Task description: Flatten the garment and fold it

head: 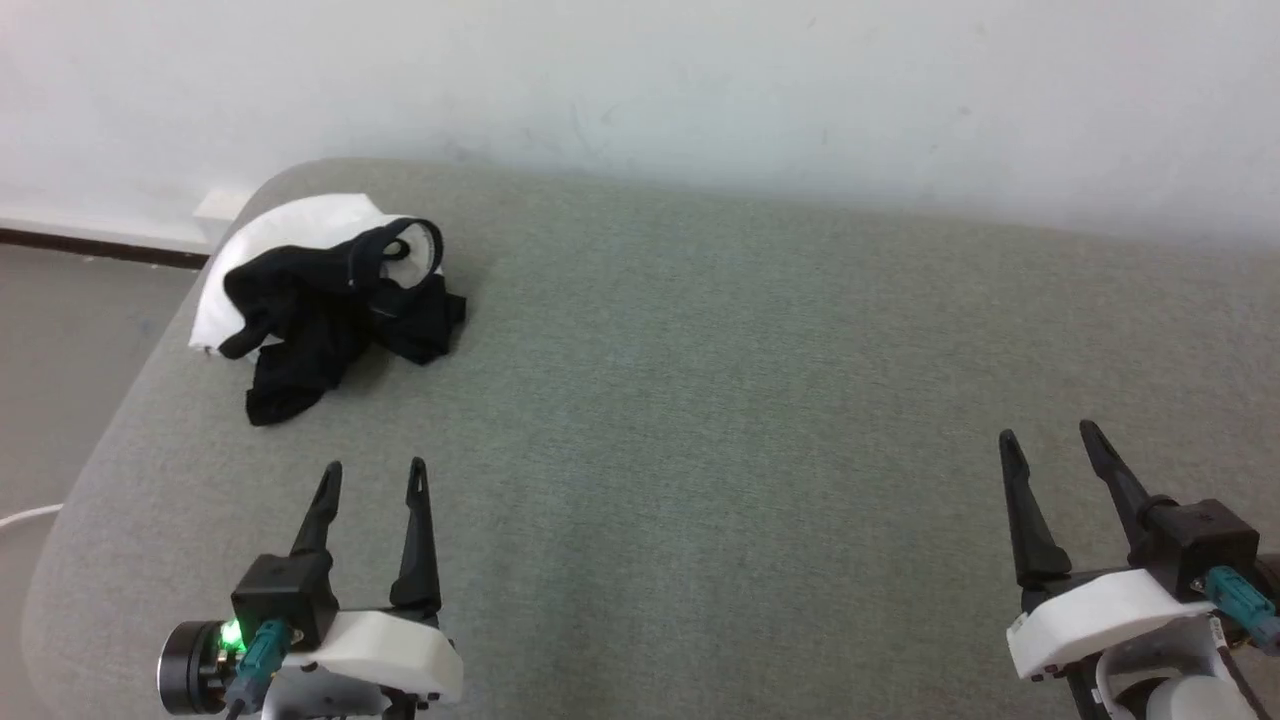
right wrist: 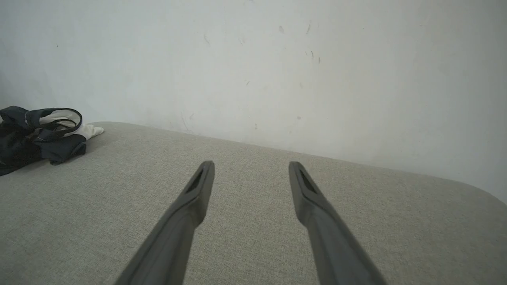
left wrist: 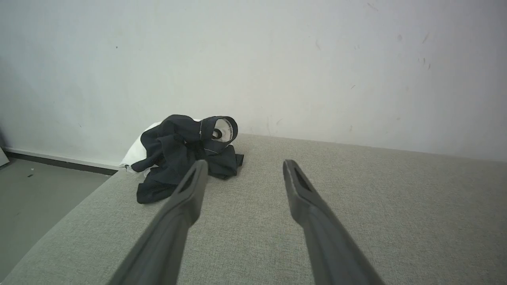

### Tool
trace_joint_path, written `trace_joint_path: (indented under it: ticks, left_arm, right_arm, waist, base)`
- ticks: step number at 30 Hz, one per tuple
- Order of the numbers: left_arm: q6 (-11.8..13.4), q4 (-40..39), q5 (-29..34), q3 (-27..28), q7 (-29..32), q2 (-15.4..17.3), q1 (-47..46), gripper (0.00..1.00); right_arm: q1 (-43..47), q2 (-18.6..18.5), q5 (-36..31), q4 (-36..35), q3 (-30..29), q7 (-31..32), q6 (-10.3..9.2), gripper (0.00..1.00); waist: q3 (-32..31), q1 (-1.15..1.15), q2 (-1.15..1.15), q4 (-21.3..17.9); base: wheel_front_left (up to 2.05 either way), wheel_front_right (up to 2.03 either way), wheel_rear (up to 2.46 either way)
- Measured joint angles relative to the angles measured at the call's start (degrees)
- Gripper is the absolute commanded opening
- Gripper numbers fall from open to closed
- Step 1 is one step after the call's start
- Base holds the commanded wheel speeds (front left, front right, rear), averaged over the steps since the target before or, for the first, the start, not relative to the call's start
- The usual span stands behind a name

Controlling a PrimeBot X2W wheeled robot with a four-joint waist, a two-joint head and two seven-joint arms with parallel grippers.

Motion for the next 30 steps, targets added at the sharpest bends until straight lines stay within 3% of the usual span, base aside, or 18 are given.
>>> trace_joint_path:
  ticks: [30]
  left_arm:
    - [1.18, -1.12, -3.12, -0.43, -3.41, -0.01, 2.24, 1.0]
  right_arm:
    - [-0.1, 0.03, 0.42, 2.87, 2.37, -3.55, -0.01, 1.0]
  waist:
    - [0.69, 0.0, 0.0, 12.93]
  base:
    - [0.0, 0.0, 0.0]
